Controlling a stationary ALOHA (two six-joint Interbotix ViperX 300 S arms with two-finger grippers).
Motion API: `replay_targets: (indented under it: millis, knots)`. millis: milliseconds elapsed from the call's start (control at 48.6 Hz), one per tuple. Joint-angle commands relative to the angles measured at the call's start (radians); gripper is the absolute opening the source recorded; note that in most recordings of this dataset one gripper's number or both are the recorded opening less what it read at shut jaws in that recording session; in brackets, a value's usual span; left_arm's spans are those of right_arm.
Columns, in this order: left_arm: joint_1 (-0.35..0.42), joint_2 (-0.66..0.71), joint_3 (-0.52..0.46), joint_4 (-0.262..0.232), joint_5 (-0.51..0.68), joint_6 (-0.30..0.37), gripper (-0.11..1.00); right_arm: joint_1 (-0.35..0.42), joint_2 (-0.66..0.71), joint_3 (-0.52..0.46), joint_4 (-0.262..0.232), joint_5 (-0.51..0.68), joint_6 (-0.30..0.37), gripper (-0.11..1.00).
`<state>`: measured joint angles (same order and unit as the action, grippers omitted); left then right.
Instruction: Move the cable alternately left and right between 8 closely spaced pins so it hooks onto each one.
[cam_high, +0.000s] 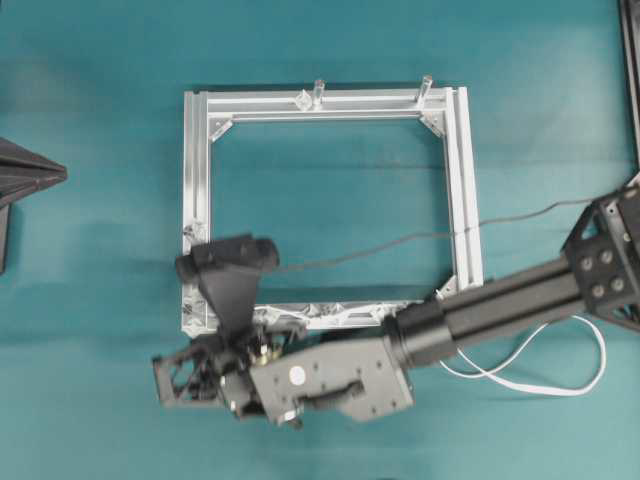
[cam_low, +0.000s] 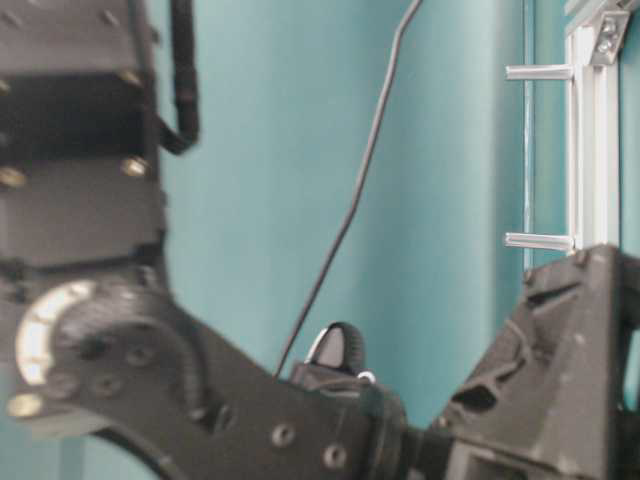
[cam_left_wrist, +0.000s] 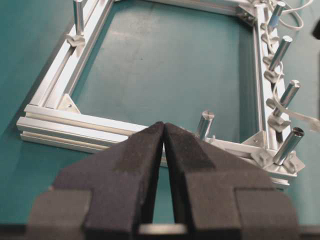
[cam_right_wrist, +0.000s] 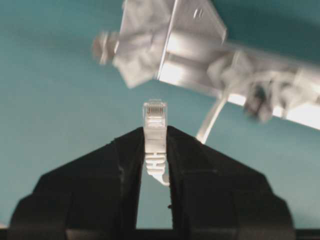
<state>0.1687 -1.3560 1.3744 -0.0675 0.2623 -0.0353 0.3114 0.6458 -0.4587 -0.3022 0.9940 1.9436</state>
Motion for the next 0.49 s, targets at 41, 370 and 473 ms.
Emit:
replay_targets:
  millis: [41,370,473]
  knots:
    - [0.0,0.009,-0.011,0.002,-0.008,-0.005,0.12,0.032,0.003,-0.066,0.002,0.002,0.002,0.15]
    - [0.0,0.009,-0.012,0.002,-0.009,-0.005,0.12,0.021,0.069,-0.179,-0.005,-0.002,-0.015,0.15]
    - [0.0,0.009,-0.011,0.002,-0.008,-0.005,0.12,0.009,0.091,-0.219,-0.012,-0.011,-0.037,0.16]
